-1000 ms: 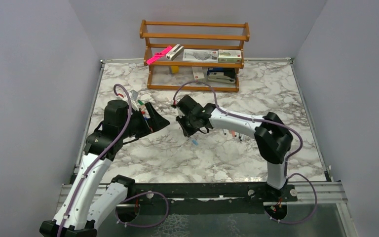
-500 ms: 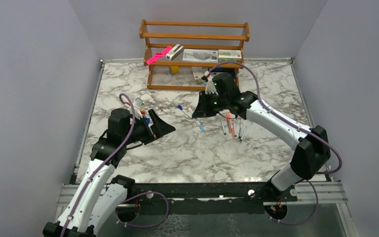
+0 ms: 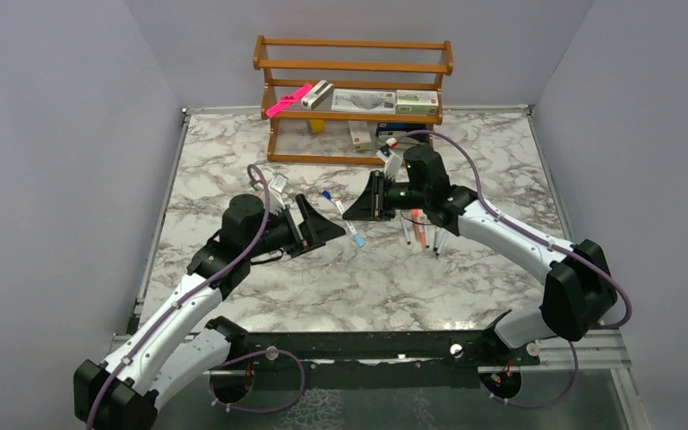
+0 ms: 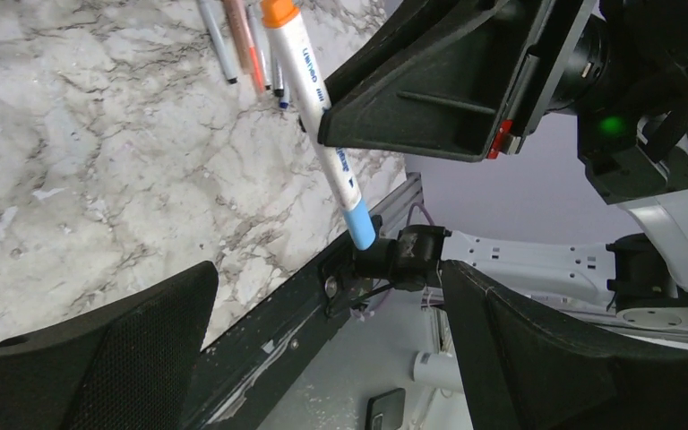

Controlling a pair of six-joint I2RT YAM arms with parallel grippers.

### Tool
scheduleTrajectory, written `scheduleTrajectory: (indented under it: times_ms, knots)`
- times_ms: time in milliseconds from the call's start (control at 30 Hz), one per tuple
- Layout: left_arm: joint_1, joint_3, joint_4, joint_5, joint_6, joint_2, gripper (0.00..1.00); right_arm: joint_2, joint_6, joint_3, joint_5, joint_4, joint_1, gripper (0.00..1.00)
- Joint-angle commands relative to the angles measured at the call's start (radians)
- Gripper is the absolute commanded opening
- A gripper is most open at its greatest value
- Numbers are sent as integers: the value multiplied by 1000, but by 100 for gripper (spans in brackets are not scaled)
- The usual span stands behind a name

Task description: Open the pen caps

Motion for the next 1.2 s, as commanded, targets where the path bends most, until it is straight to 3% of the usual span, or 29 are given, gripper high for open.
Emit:
scheduleTrajectory:
  times_ms: [0,167,333,667,967,1167]
  knots:
    - [-117,-14,175,-108,-59,56,99,-57,136,-43,-53,180,-5,13]
    - [-206,-13,220,-189,-77,82,98,-77,222,-83,-47,267,-8,13]
    - [-268,-20,252,-254,-94,102,91,-94,280,-119,-48,347,-8,13]
    - [-341,-11,330,-312,-121,166,64,-135,314,-174,-30,377,-9,13]
    - [-368,-13,366,-325,-137,185,35,-162,314,-204,-20,372,-9,13]
    - [-377,-7,373,-321,-139,199,9,-169,314,-211,-6,367,-8,13]
